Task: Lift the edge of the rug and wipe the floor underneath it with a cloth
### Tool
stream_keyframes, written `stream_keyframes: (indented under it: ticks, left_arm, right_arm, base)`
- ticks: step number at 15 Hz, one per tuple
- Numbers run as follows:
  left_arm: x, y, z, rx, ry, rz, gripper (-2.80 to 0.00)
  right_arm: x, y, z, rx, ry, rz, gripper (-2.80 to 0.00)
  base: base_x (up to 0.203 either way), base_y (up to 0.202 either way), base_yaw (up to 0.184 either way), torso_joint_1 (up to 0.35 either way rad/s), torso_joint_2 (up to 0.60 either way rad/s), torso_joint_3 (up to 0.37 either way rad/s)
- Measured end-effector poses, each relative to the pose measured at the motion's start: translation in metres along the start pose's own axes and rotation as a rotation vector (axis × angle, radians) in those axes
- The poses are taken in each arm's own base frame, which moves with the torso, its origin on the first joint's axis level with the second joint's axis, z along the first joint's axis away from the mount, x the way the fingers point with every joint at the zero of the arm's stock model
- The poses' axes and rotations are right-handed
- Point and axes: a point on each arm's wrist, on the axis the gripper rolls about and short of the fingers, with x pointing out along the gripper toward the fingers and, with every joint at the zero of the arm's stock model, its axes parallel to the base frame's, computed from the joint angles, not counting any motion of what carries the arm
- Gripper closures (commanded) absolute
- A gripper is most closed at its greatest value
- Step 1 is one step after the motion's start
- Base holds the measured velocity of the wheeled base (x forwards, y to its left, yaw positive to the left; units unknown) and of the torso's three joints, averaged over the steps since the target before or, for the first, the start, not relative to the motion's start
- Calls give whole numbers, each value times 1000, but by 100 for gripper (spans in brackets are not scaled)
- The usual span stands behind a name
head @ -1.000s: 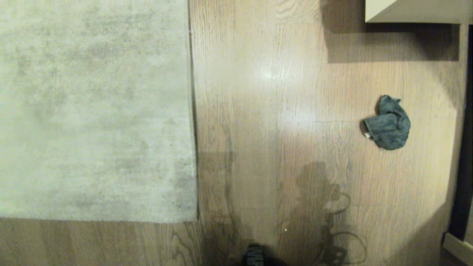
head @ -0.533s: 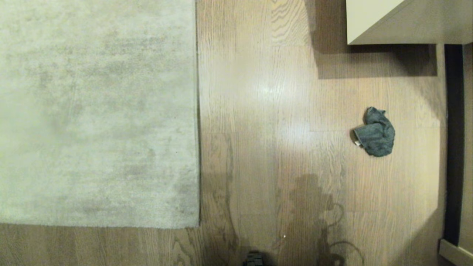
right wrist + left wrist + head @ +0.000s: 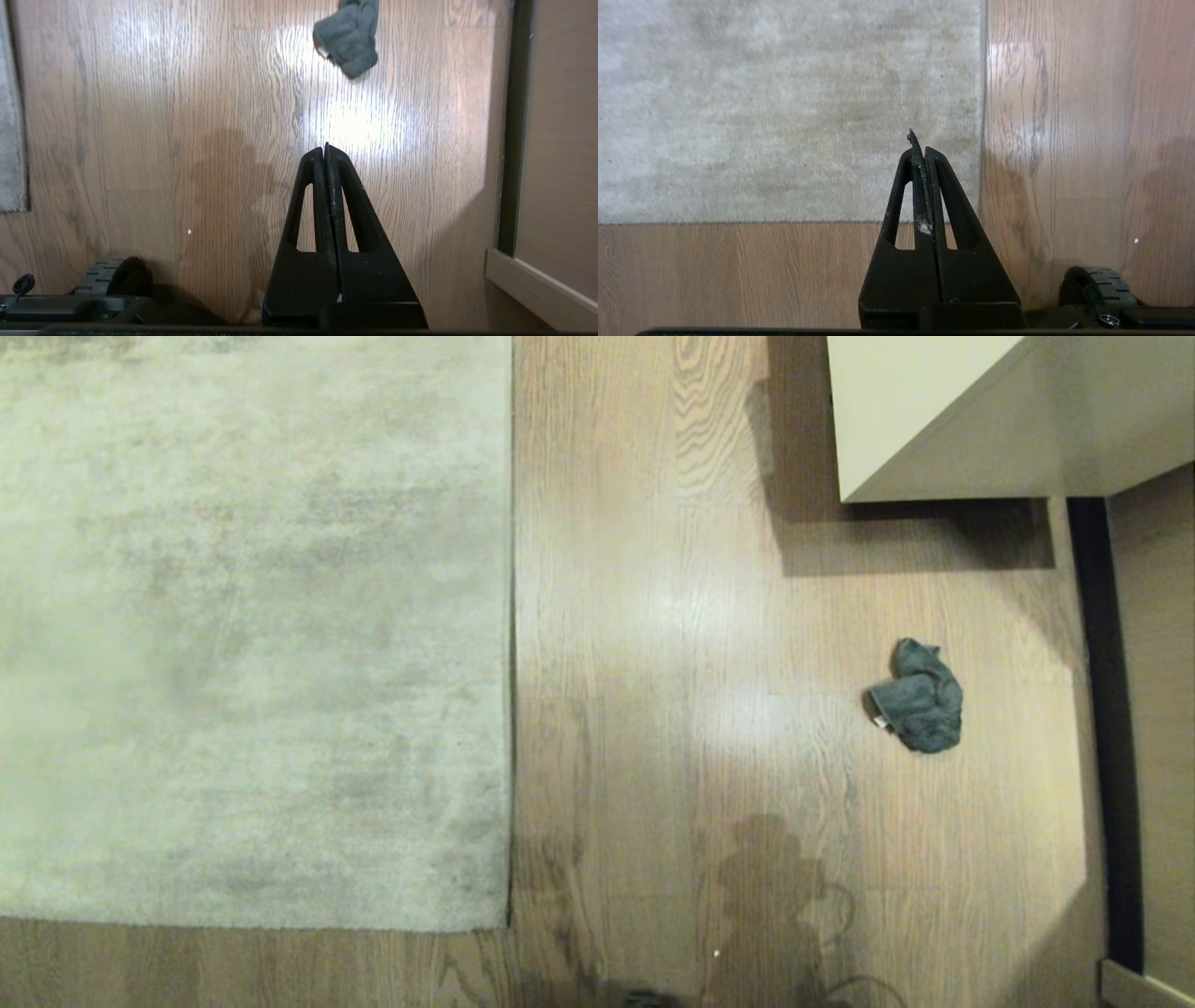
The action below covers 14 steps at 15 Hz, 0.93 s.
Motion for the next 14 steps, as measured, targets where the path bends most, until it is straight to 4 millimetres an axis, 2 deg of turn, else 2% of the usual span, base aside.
stream_keyframes:
  ticks: [14]
  left_arm:
    - [0, 0, 0, 2, 0, 1, 0]
  right_arm:
    - [0, 0, 0, 0, 1, 0, 0]
  base:
    - [0, 0, 0, 2, 4, 203]
